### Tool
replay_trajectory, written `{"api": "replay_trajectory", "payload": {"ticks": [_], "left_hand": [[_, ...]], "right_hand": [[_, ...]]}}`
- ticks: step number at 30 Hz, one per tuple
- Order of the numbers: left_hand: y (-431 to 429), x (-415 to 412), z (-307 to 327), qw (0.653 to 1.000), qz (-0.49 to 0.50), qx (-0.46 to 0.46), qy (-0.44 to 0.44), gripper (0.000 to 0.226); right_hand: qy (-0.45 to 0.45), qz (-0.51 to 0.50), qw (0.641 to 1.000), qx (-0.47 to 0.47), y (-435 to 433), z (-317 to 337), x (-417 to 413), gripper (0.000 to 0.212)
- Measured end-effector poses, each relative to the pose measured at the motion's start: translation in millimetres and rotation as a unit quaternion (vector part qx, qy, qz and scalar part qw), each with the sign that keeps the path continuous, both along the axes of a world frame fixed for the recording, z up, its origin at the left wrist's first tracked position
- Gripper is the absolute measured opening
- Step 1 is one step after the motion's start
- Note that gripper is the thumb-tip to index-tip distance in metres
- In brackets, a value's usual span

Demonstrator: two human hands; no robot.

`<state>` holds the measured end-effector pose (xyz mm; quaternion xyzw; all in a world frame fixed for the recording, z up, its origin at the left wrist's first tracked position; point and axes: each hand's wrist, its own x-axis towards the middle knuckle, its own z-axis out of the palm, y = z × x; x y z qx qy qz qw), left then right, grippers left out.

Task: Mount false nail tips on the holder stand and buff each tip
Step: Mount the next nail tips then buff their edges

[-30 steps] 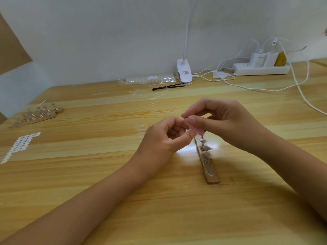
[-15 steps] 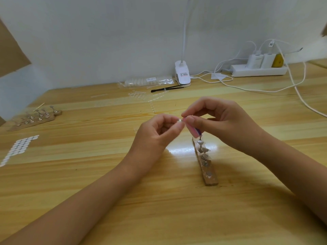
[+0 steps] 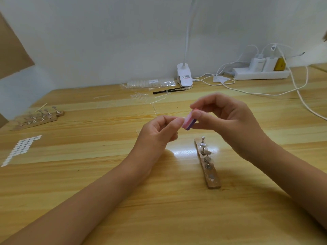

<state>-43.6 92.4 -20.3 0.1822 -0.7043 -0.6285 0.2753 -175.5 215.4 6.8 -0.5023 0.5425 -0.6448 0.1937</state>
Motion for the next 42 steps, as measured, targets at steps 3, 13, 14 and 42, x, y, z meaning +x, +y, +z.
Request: {"api": "replay_trajectory", "payload": {"ticks": [3,13,14,42], "left_hand": [[0.5,0.1,0.8,1.000,0.000,0.017,0.005,0.018],[-0.5,0.4,1.6,0.997,-0.015,0.072,0.015,0.017],[-1.7,0.9,1.6,0.997,-0.017,0.073,0.015,0.018],[-0.1,10.1,8.1,0.936,-0.329,0.109,-0.058,0.032]], "right_hand": [[-0.016,-0.002,1.000,-0.008,-0.1,-0.9,1.3,0.025],[-0.071,0.035,0.997,0.013,-2.2,-5.2,6.5,0.021],[-0.084,0.032,0.996,0.000,-1.9,-3.8,5.4,0.019],[0.115,0.251,0.947,0.162,10.5,8.2,-19.8,0.037]]}}
